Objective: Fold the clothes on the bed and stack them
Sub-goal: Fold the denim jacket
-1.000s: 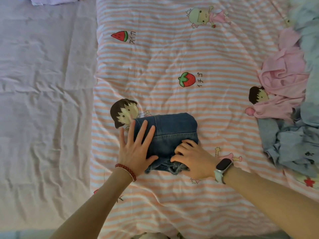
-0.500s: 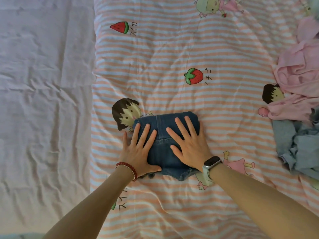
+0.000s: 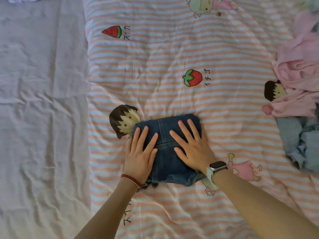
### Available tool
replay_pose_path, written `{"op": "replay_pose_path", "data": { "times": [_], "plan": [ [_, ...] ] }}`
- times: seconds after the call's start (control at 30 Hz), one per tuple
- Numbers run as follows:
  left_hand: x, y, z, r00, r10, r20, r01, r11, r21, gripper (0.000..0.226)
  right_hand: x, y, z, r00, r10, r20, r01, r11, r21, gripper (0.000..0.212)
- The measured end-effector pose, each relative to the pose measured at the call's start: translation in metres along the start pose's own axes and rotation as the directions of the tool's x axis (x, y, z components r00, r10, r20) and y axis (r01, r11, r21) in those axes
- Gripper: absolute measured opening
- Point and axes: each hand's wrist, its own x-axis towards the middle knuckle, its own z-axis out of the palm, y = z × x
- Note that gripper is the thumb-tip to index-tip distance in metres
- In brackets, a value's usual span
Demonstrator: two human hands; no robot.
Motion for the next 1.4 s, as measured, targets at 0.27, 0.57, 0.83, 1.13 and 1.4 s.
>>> {"op": "replay_pose_path", "data": {
  "times": [0.27, 0.57, 0.83, 1.13, 1.4],
  "plan": [
    [0.023, 0.005, -0.022, 0.722, -0.620, 0.307, 0.685, 0.576, -0.446, 0.082, -0.019, -0.006, -0.032, 0.729, 0.649, 0.215, -0.557, 0.381, 0.739, 0.036],
    [0.032, 0.022, -0.036, 0.665, -0.616, 0.423, 0.736, 0.444, -0.510, 0.096, -0.008, 0.013, -0.048, 0.762, 0.418, 0.494, -0.546, 0.007, 0.838, 0.042],
    [-0.042, 0.067, -0.072, 0.686, -0.681, 0.256, 0.531, 0.228, -0.816, 0.042, -0.044, -0.001, -0.095, 0.848, 0.282, 0.448, -0.425, -0.143, 0.894, 0.046],
    [-0.182, 0.034, -0.159, 0.521, -0.805, 0.284, 0.385, -0.075, -0.920, 0.052, -0.082, -0.133, -0.118, 0.768, -0.025, 0.640, -0.639, -0.108, 0.762, 0.043],
    [-0.366, -0.061, -0.220, 0.286, -0.957, 0.041, 0.363, 0.068, -0.929, 0.059, -0.071, -0.355, -0.108, 0.820, -0.123, 0.558, -0.505, 0.301, 0.809, 0.034]
  ]
}}
